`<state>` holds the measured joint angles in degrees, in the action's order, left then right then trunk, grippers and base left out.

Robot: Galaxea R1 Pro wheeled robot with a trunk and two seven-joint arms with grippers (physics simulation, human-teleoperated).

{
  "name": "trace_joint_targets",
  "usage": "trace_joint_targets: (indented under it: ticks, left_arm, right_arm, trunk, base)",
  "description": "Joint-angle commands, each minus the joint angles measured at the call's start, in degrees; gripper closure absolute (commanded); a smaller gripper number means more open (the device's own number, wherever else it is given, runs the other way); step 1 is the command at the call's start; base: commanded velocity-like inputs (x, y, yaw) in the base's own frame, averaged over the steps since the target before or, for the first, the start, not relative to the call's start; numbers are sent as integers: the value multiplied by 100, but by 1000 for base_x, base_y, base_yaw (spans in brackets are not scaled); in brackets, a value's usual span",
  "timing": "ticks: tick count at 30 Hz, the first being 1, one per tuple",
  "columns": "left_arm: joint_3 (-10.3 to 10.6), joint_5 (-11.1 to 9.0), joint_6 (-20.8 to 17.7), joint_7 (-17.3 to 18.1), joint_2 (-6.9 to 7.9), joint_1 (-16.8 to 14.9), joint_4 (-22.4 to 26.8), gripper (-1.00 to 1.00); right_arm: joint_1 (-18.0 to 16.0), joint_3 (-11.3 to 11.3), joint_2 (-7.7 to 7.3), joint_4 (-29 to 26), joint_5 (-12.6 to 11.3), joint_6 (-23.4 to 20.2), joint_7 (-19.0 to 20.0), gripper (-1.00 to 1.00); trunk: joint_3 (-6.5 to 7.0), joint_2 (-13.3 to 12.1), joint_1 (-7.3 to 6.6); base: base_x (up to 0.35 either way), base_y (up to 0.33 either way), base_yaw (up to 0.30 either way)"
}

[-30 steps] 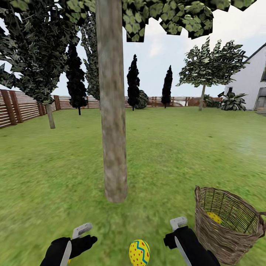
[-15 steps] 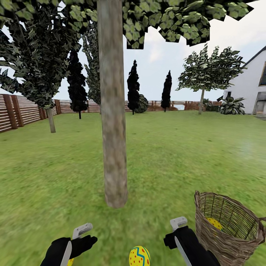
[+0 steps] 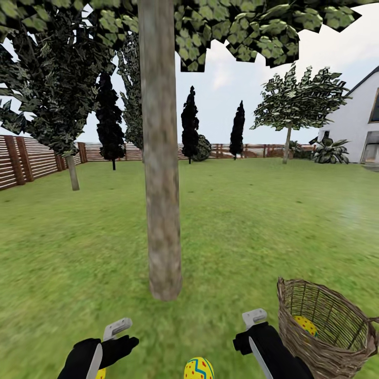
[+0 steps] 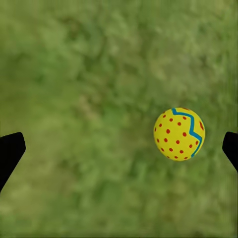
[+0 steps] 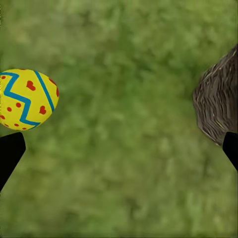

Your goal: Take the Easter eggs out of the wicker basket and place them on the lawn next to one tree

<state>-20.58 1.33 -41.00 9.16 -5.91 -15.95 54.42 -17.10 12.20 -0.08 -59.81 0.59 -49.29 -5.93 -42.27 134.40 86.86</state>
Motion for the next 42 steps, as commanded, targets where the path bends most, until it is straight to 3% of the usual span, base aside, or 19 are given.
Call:
trace_joint_targets:
  ticks: [1, 42]
  left_arm:
    - [-25, 16, -30, 33, -7, -5, 7, -100]
    - [-25, 17, -22, 33, -8, -5, -1, -100]
  right_arm:
    - [-4, 10, -1, -5, 2, -28, -22, -100]
    - [-4, 19, -1, -5, 2, -30, -24, -100]
  trunk:
    - [11, -38, -24]
    - [748, -1683, -924]
  base:
    - [0, 0, 0]
    - [0, 0, 0]
